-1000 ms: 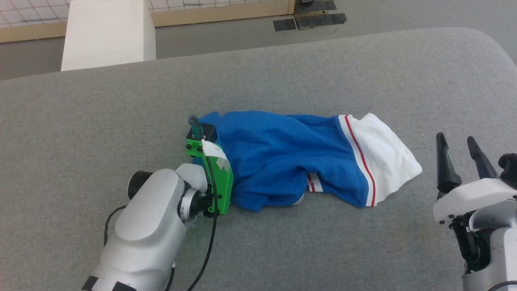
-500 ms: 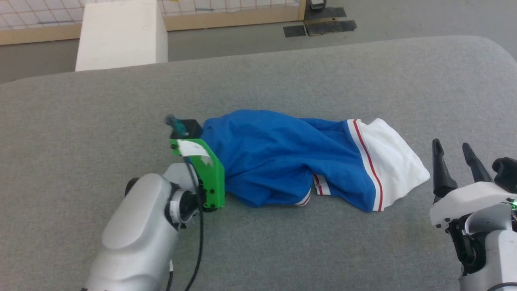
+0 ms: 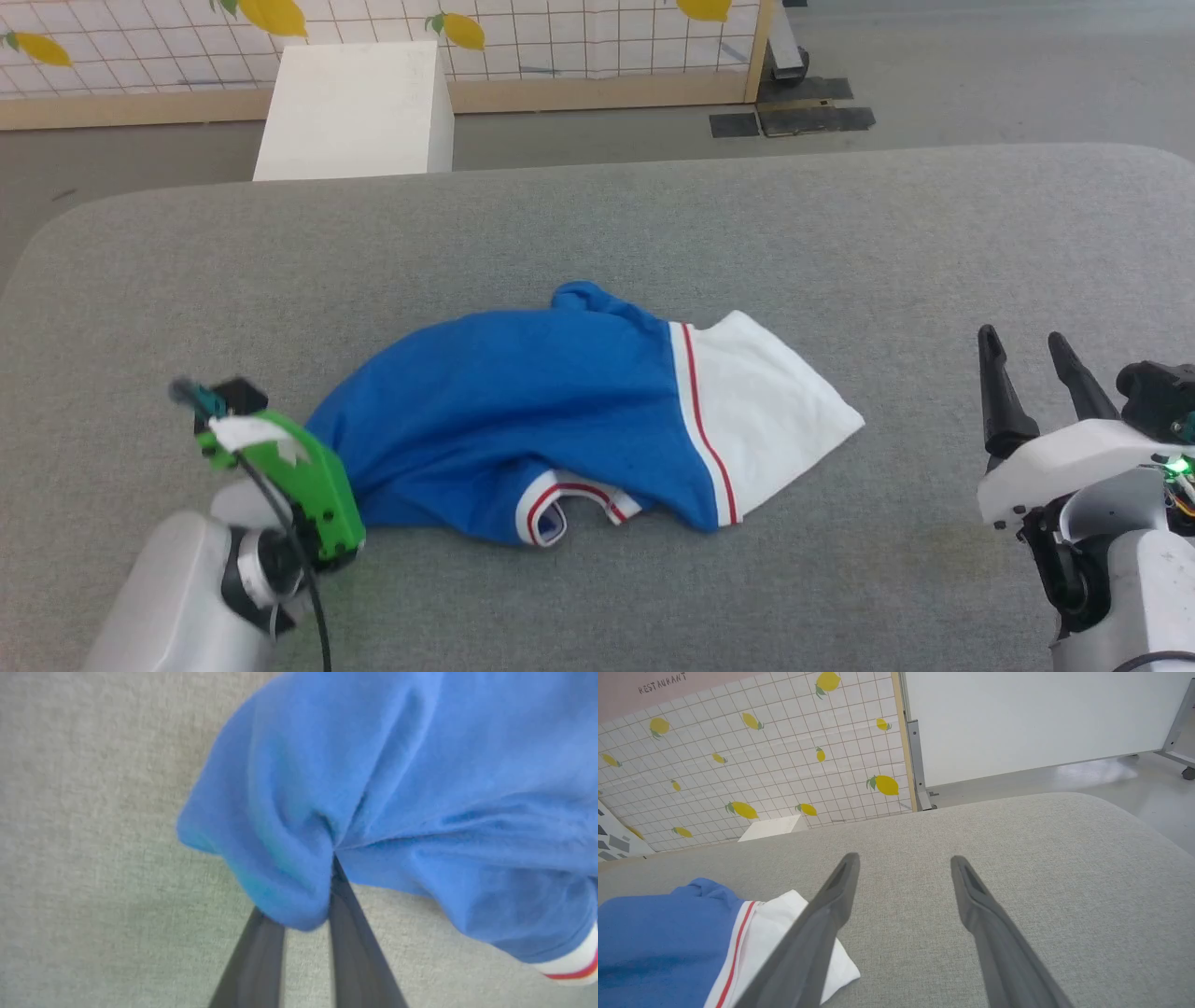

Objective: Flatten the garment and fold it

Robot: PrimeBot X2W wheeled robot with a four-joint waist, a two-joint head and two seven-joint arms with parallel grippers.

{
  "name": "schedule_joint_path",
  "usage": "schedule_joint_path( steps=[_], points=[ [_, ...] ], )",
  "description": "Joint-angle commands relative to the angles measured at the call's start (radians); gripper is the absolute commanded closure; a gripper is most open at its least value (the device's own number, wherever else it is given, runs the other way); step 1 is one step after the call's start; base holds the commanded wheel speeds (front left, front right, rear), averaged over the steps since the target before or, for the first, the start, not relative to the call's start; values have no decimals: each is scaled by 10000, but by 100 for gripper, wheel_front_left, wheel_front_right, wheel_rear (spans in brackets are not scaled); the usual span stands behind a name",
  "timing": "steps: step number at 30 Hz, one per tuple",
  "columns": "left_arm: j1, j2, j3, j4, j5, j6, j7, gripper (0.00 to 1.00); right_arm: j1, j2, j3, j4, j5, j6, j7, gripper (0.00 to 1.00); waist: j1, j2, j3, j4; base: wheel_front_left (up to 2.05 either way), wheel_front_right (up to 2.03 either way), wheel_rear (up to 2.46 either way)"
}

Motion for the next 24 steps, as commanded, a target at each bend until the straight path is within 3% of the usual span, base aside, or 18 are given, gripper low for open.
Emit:
schedule_joint_path(
  steps=[1,3,4,5,14,24],
  points=[
    [317,51,106,-77,-214,109,93,100,-23,1,19,-29,-6,-15,38,0,0,0,56,21,0,0,0],
    [614,54,182,-127,-306,181,99,100,-29,1,46,-31,8,-15,50,0,0,0,91,23,0,0,0],
    [716,9,251,-167,-395,210,77,58,-35,1,55,-35,16,-15,48,0,0,0,108,23,0,0,0],
    [898,-88,539,-371,-620,290,-171,0,-52,1,71,-26,23,-15,58,0,0,0,124,33,0,0,0],
    [715,-162,1595,-1957,-1052,-176,-1883,0,42,1,4,59,-1,-15,50,0,0,0,-187,135,0,0,0],
    [1514,-162,2363,-3207,-187,-1464,-5983,0,158,1,196,215,98,-15,63,0,0,0,-525,205,0,0,0]
  ],
)
